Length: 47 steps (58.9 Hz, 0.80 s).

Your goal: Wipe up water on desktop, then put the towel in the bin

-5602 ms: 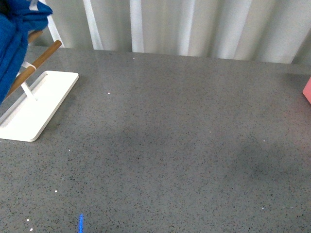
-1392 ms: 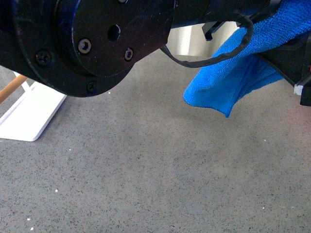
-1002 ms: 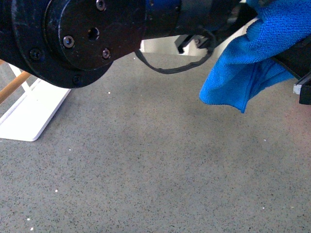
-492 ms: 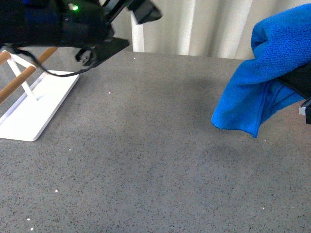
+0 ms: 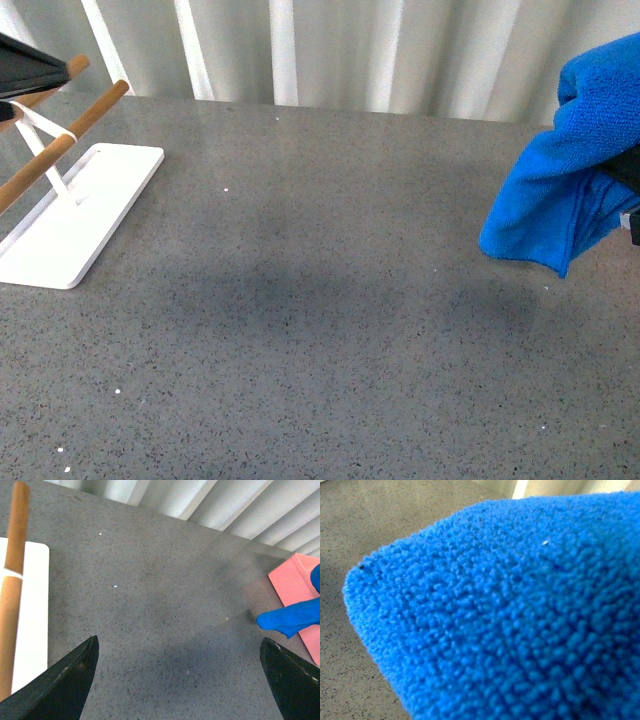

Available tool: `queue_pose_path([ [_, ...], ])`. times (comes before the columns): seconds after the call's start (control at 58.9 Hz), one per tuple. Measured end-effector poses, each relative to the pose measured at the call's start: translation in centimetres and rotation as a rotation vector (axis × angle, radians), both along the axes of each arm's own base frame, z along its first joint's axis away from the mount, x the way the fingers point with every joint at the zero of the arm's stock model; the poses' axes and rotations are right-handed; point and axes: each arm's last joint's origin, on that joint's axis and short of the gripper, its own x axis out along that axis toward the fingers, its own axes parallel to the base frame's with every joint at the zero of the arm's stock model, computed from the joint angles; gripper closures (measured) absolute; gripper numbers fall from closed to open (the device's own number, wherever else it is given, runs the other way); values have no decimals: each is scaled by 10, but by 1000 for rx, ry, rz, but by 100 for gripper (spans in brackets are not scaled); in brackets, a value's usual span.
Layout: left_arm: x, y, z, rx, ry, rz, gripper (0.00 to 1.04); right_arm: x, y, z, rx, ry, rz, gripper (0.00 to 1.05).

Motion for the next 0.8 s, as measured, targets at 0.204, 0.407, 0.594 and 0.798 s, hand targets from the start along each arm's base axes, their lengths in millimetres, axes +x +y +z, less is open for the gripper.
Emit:
queue_pose_path([
  [0.204,-35,23,-9,86,-90,155,12,1,6,1,-1,-3,-4,100],
  [0.407,-79,0,-7,310,-462,470,54,0,10,2,-2,-8,2,100],
  [0.594,-103,-18,-10,316,-454,453,86,0,10,3,-7,-13,-7,100],
  [0.798,-127,-30,-9,321,-459,456,101,0,10,5,-7,-20,-14,100],
])
